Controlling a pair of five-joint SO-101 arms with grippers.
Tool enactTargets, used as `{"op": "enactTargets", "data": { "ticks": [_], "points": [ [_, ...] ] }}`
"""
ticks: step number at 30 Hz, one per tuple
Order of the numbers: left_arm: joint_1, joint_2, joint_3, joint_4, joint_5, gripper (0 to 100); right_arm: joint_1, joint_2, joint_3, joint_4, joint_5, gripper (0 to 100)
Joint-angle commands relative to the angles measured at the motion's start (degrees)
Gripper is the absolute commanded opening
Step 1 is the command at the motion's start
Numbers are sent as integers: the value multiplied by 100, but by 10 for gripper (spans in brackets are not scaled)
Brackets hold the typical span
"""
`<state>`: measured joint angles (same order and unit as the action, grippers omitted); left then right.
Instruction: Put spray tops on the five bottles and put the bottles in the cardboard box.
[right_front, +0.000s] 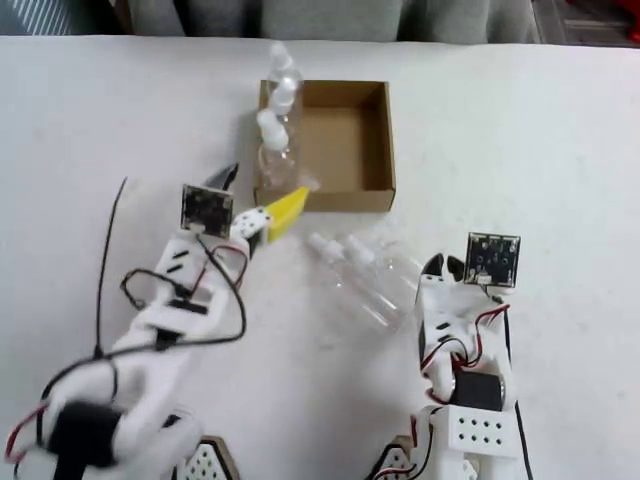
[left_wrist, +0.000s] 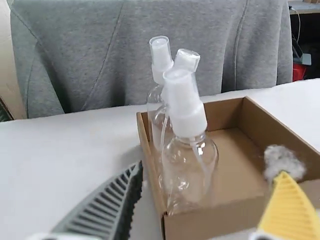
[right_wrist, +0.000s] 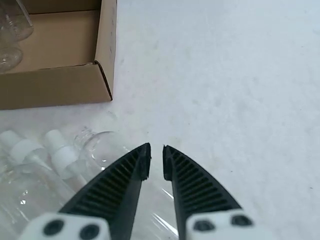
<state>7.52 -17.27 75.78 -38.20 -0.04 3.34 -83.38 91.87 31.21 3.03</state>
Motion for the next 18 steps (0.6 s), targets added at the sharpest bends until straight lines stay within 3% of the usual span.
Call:
{"op": "enactTargets", "data": {
  "ticks": [1,8,18],
  "points": [
    [84,-1613,114,1714,35,345,4,-48,-53,-136,62,28],
    [110,-3354,105,3868,35,27,40,-48,-53,-145,62,25],
    [22,-5007,141,7446,70,57,312,-48,-105,-154,70,26]
  ]
}}
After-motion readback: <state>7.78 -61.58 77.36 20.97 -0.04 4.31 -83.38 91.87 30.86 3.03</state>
